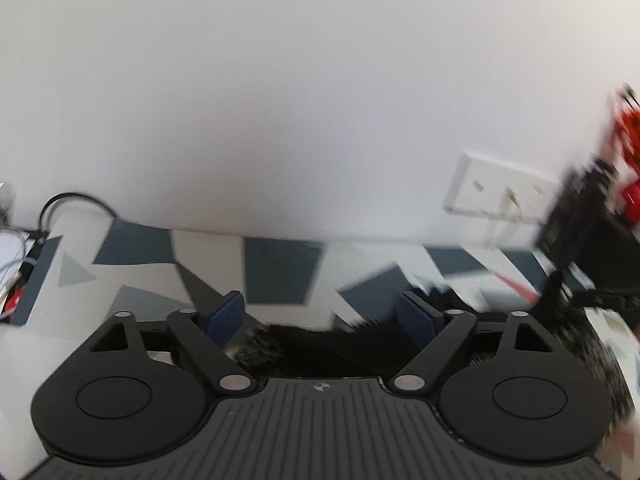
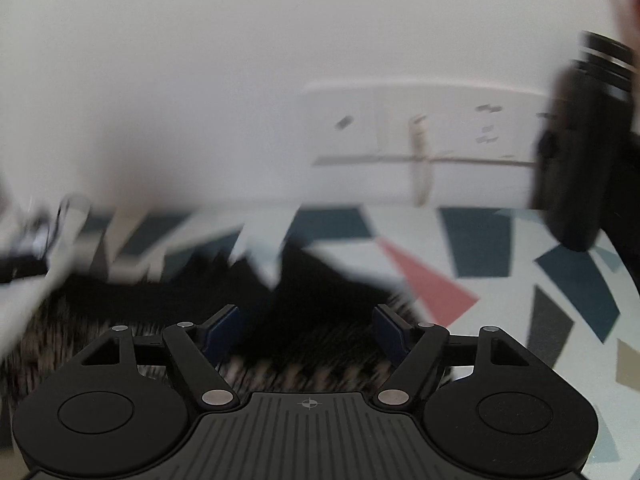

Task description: Fold clothes

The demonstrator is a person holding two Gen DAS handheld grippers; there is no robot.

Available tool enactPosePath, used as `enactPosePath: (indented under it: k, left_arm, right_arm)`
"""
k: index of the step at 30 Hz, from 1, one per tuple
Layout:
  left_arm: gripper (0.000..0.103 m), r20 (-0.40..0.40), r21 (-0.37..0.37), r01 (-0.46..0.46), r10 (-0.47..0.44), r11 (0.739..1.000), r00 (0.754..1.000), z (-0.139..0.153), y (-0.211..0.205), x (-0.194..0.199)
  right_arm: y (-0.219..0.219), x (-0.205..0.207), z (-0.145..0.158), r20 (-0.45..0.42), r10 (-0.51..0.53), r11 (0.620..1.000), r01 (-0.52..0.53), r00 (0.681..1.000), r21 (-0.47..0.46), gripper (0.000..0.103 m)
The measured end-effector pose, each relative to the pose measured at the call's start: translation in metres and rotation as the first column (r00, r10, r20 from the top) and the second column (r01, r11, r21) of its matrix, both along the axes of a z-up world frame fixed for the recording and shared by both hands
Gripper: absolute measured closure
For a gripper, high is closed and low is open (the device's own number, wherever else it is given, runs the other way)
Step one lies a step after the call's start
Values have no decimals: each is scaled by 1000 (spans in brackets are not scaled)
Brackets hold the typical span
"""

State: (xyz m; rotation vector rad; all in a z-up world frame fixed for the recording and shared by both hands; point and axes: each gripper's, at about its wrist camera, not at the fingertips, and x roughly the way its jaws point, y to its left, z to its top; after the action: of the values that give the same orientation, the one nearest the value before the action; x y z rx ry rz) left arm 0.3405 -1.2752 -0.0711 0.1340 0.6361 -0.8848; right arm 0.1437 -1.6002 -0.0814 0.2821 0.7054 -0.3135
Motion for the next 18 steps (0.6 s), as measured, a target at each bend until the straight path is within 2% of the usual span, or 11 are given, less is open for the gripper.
enactPosePath:
  k: [3,5,8,15,18]
  left_arm:
    - [38,-34,133,128,-124,983,992,-11,-12,-22]
    - [40,-52,205,161,-154,965,987,-24,-21,-27]
    - [43,-67,293,186,-174,938,982,-43,-33,-29]
    - [42,-53,277,144,-134,950,990,-51,-61,-2]
    - [40,-78,253,116,-99,960,992,-54,-76,18]
  right_arm:
    - [17,8,-16,-82,51,998,-55,995,-44,35]
    - [23,12,-28,-124,61,996,-67,990,-51,37]
    - [19,19,-39,-141,44,998,-51,989,-47,40]
    - [-3,48,-46,-145,30,998,-37,989,-43,40]
    - [-18,67,-51,-168,27,999,-33,985,-33,41]
